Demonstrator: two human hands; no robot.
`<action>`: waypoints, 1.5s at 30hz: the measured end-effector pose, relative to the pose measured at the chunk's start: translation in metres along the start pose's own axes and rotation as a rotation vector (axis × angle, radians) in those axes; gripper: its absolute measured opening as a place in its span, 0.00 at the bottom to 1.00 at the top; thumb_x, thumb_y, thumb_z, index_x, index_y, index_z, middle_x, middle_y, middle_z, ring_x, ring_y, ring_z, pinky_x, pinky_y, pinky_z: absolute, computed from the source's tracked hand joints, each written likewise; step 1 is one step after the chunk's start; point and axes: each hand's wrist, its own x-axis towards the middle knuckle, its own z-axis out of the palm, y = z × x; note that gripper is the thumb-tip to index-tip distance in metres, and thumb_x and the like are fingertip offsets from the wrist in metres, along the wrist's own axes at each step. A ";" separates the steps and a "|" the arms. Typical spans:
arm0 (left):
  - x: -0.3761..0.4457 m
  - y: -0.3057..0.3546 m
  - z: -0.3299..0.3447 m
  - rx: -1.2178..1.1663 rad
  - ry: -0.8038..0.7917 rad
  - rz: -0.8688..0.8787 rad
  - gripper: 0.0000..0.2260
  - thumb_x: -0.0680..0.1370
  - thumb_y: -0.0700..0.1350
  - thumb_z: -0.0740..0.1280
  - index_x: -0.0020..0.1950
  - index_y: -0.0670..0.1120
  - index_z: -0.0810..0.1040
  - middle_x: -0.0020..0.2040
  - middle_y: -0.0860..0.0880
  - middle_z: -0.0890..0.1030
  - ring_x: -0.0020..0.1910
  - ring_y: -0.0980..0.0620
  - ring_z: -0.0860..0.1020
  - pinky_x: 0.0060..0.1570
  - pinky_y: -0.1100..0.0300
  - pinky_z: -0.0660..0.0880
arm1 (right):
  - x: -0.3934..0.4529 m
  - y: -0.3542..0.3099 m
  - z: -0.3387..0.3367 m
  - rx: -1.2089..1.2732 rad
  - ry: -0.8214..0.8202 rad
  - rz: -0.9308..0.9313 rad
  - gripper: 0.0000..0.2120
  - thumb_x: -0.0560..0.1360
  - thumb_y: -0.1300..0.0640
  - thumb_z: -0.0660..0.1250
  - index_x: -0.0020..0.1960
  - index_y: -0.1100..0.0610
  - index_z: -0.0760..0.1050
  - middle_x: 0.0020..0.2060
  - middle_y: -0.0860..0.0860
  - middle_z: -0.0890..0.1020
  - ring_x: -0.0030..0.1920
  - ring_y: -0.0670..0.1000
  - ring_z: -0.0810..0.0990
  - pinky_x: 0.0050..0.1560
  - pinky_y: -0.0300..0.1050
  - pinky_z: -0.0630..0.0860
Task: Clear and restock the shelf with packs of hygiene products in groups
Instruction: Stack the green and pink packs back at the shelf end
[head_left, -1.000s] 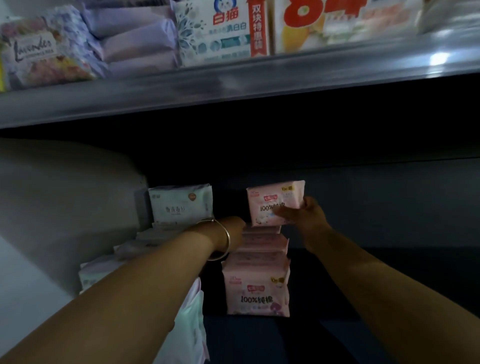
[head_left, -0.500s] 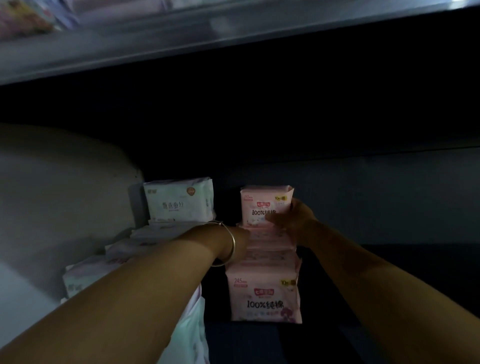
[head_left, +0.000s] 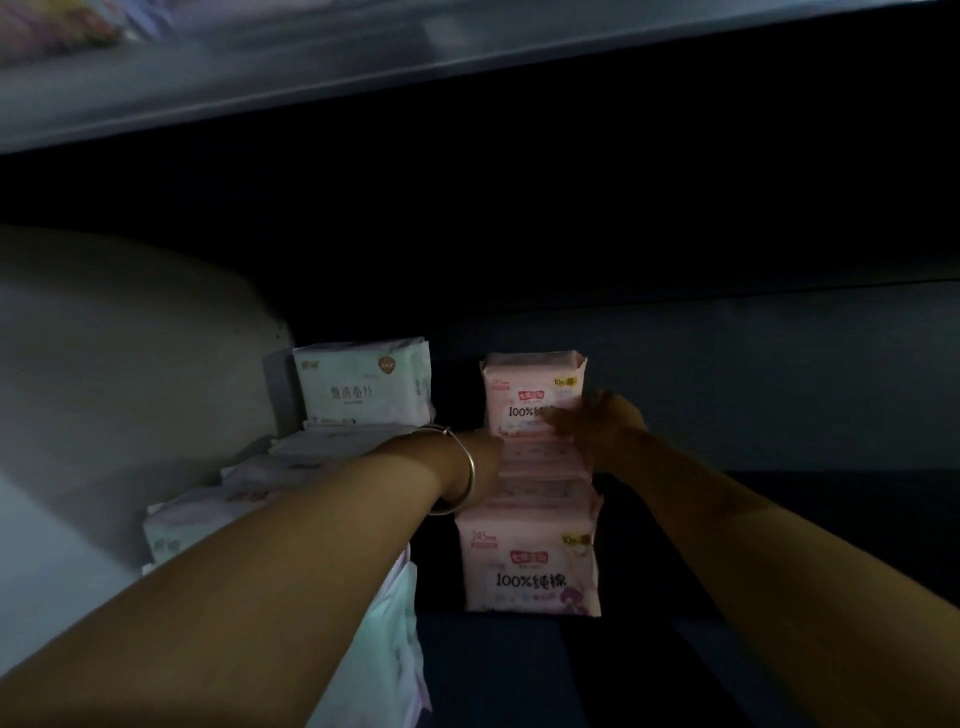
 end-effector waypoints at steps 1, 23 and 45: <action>-0.003 0.003 -0.001 -0.014 0.026 0.009 0.10 0.82 0.42 0.58 0.60 0.40 0.73 0.61 0.41 0.75 0.52 0.48 0.74 0.42 0.67 0.63 | -0.008 0.000 -0.004 -0.042 0.012 -0.012 0.11 0.75 0.54 0.68 0.55 0.58 0.75 0.53 0.55 0.81 0.50 0.54 0.81 0.54 0.48 0.79; -0.272 0.130 0.150 -0.076 0.447 -0.045 0.21 0.76 0.49 0.65 0.68 0.47 0.68 0.65 0.46 0.69 0.65 0.45 0.66 0.61 0.53 0.63 | -0.391 0.111 -0.042 -0.842 -0.229 -0.589 0.27 0.73 0.62 0.64 0.72 0.60 0.65 0.73 0.57 0.63 0.73 0.58 0.60 0.70 0.49 0.57; -0.284 0.110 0.444 -0.168 -0.339 -0.049 0.26 0.73 0.53 0.69 0.68 0.50 0.65 0.65 0.50 0.66 0.65 0.50 0.64 0.63 0.55 0.62 | -0.432 0.372 0.152 -0.948 -0.767 0.014 0.35 0.75 0.50 0.66 0.75 0.56 0.53 0.70 0.56 0.63 0.67 0.58 0.64 0.65 0.52 0.67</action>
